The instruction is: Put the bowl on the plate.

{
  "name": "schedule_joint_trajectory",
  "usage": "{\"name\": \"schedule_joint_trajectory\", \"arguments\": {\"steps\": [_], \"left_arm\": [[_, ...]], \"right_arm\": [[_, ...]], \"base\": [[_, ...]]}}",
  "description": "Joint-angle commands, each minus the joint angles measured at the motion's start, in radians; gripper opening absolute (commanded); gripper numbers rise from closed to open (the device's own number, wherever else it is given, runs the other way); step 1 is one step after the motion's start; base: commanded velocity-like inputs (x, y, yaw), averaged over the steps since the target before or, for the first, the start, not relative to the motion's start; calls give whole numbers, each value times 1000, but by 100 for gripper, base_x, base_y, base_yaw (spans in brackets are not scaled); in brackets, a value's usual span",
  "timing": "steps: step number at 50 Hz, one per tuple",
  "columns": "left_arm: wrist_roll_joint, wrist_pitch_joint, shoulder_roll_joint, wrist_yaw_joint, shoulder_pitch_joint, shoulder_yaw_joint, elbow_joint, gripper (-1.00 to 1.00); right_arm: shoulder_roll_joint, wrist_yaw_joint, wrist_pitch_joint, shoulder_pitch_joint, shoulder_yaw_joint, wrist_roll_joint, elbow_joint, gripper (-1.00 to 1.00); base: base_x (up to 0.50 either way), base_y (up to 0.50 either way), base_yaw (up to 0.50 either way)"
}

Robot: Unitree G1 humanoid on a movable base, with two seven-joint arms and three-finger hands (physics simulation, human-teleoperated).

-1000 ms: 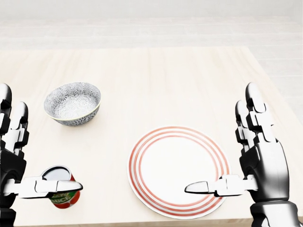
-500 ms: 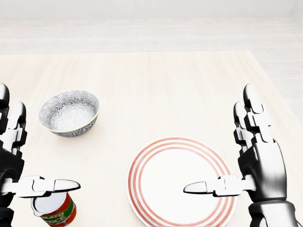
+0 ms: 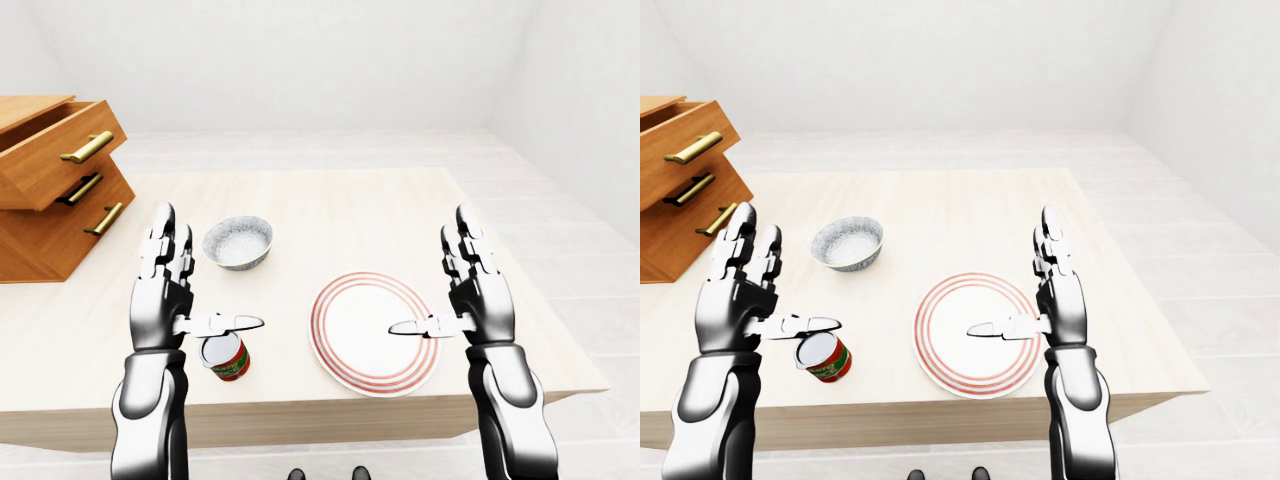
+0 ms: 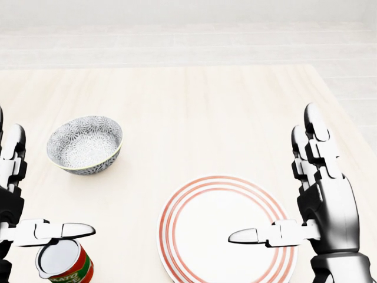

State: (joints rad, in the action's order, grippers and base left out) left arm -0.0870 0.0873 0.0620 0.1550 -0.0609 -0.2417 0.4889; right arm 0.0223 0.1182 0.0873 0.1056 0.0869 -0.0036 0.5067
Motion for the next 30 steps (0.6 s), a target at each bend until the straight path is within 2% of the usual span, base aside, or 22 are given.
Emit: {"name": "schedule_joint_trajectory", "arguments": {"steps": [1,30], "left_arm": [[3,0,-3,-2,-5,1,-8,100],[19,0,-11,6,-26,13,3,100]], "right_arm": [[-1,4,0,8,1,-1,5,100],[-1,13,0,13,16,14,3,100]], "base": [[0,0,0],[0,0,0]]}}
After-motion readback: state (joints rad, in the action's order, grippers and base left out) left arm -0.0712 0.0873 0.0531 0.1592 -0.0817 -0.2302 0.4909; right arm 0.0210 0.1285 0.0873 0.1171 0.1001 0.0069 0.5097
